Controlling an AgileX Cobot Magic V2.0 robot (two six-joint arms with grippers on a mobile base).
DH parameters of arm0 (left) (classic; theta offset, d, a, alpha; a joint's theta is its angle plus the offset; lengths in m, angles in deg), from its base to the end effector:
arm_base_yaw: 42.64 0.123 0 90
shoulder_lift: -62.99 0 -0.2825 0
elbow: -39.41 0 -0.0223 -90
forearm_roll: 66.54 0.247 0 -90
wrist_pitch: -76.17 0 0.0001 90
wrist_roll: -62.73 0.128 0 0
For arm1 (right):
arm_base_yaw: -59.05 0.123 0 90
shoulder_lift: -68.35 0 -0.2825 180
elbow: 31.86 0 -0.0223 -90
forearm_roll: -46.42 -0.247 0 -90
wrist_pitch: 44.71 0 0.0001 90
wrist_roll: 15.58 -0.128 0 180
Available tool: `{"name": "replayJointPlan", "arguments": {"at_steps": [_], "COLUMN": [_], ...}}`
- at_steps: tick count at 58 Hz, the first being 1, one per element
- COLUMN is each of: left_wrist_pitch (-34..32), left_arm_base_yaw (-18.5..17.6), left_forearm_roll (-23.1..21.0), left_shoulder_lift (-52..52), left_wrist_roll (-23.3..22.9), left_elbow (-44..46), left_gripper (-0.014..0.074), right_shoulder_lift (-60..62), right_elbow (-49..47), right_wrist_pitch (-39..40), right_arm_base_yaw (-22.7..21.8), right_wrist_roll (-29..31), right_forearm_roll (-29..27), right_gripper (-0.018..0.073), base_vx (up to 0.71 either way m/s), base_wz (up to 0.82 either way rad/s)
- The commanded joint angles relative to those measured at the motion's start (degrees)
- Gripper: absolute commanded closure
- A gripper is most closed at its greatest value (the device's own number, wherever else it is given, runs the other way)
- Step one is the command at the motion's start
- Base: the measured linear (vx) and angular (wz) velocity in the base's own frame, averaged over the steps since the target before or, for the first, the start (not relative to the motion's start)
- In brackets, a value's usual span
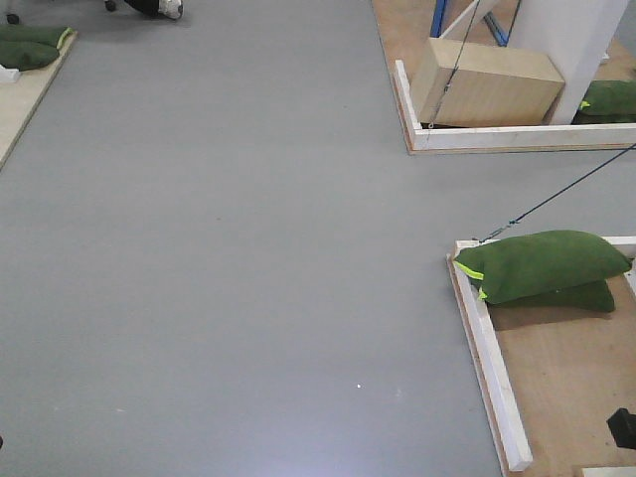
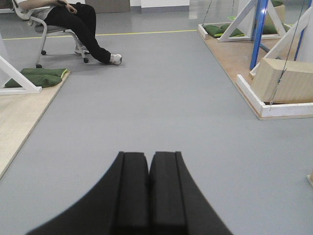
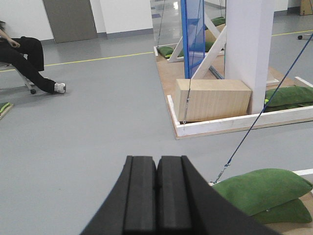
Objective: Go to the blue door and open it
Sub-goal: 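Drive the base forward past the wooden box platform toward the blue door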
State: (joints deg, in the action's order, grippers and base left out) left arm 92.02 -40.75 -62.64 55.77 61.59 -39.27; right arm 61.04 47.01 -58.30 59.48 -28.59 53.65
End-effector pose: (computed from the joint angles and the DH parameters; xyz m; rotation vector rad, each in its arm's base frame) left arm 0.0897 0.0053 0.1723 -0.0022 1.7758 0.0733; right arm 0.0909 -0.0031 0.1761 0.1059 1.7365 0.0564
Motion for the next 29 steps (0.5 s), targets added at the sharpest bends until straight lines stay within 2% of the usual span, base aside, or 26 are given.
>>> {"name": "replayJointPlan", "arguments": {"at_steps": [1, 29], "left_wrist_pitch": [-4.87, -4.87], "left_arm_base_yaw": [-0.15, -0.15], "left_forearm_roll": [-0.12, -0.12], "left_shoulder_lift": [0.91, 0.91], "left_wrist_roll": [-0.37, -0.37], "left_elbow": [1.73, 1.65], "left_gripper": [0.0524, 0.0524], "right_shoulder_lift": [0.84, 0.84], "right_elbow": [0.06, 0.06], "right_wrist_pitch": [4.66, 4.73], "right_arm_base_yaw": [-0.05, -0.05], "right_wrist_roll": [0.33, 0.33], "right_forearm_roll": [0.29, 0.29], "right_gripper": [0.0559, 0.0559], "base_vx": [0.0, 0.0], "base_wz": [0.0, 0.0]}}
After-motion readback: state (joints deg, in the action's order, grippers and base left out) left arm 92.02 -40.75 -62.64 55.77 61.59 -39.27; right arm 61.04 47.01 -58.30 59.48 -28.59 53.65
